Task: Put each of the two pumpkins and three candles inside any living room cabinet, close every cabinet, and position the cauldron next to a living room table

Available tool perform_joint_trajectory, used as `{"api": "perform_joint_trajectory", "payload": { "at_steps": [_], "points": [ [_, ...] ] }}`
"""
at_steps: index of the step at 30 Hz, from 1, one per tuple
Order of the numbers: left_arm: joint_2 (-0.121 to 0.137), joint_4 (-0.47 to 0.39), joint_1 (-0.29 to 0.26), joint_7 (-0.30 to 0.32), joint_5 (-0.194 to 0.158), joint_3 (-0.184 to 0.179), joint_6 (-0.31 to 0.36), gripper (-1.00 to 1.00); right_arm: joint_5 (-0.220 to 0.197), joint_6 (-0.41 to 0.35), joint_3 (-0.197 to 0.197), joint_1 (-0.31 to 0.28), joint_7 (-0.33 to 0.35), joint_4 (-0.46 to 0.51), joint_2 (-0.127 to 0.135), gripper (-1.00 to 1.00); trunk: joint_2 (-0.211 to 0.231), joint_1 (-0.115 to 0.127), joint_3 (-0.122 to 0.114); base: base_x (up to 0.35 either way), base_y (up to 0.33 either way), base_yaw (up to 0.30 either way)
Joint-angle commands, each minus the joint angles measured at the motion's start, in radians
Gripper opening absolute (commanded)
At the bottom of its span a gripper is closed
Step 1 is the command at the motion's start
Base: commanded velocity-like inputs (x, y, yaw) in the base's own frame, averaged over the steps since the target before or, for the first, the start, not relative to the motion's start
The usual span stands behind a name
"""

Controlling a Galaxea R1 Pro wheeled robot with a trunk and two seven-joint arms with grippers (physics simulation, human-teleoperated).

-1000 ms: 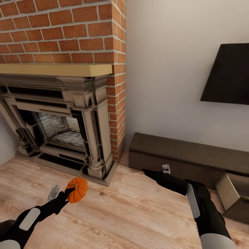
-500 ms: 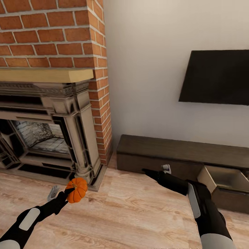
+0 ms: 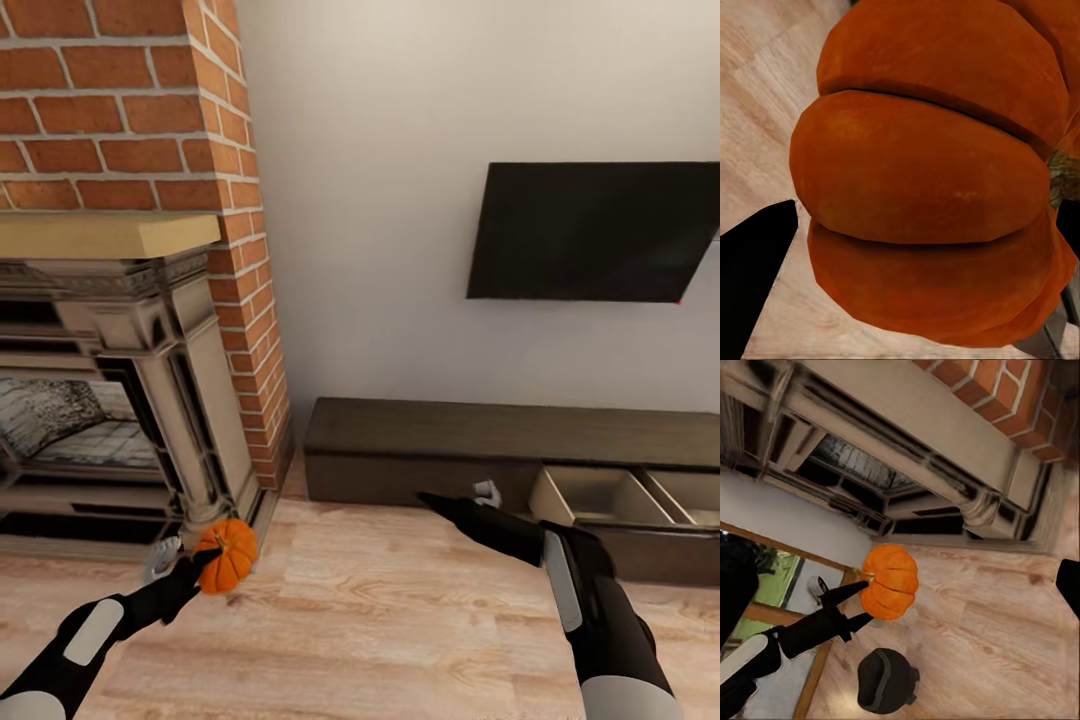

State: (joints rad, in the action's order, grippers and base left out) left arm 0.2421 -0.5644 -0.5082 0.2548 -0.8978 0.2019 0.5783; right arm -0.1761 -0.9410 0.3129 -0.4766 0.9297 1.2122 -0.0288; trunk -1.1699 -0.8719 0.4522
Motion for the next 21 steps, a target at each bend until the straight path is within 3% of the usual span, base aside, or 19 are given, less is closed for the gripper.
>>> {"api": "perform_joint_trajectory", "payload": {
  "at_steps": [1,6,11,13,16,17,18,21],
  "points": [
    [-0.001,-0.002,-0.001,-0.019,-0.011,-0.006,0.009,-1.0,0.003,-0.001,0.002,-0.001,-0.032,-0.002,-0.004,1.0,0.007,0.004,-0.003,0.0,0.0,-0.241],
    [0.0,0.0,-0.001,-0.088,-0.008,-0.062,0.008,-1.0,0.006,0.048,-0.001,0.004,-0.172,-0.011,-0.008,1.0,0.042,0.023,-0.025,0.0,0.0,-0.236],
    [0.0,0.012,0.0,-0.153,0.024,-0.149,-0.004,-1.0,0.015,0.071,-0.005,0.013,-0.244,-0.012,-0.008,1.0,0.077,0.042,-0.046,0.0,0.0,-0.227],
    [-0.001,0.013,0.0,-0.166,0.057,-0.18,-0.008,-1.0,0.06,0.118,-0.006,0.03,-0.253,-0.043,-0.009,1.0,0.091,0.05,-0.055,0.0,0.0,-0.224],
    [-0.009,0.022,0.001,-0.174,0.115,-0.208,-0.035,-1.0,0.177,0.197,-0.006,0.044,-0.283,-0.15,-0.009,1.0,0.112,0.061,-0.068,0.0,0.0,-0.224],
    [-0.027,0.053,0.001,-0.175,0.153,-0.217,-0.077,-1.0,0.242,0.261,-0.006,0.046,-0.335,-0.22,-0.009,1.0,0.119,0.065,-0.072,0.0,0.0,-0.224],
    [-0.04,0.081,0.001,-0.176,0.18,-0.221,-0.111,-1.0,0.273,0.315,-0.005,0.047,-0.378,-0.263,-0.01,1.0,0.126,0.069,-0.076,0.0,0.0,-0.224],
    [-0.077,0.156,0.001,-0.192,0.282,-0.228,-0.235,-1.0,0.319,0.503,-0.006,0.048,-0.568,-0.419,-0.014,1.0,0.147,0.081,-0.089,0.0,0.0,-0.224]
  ]
}}
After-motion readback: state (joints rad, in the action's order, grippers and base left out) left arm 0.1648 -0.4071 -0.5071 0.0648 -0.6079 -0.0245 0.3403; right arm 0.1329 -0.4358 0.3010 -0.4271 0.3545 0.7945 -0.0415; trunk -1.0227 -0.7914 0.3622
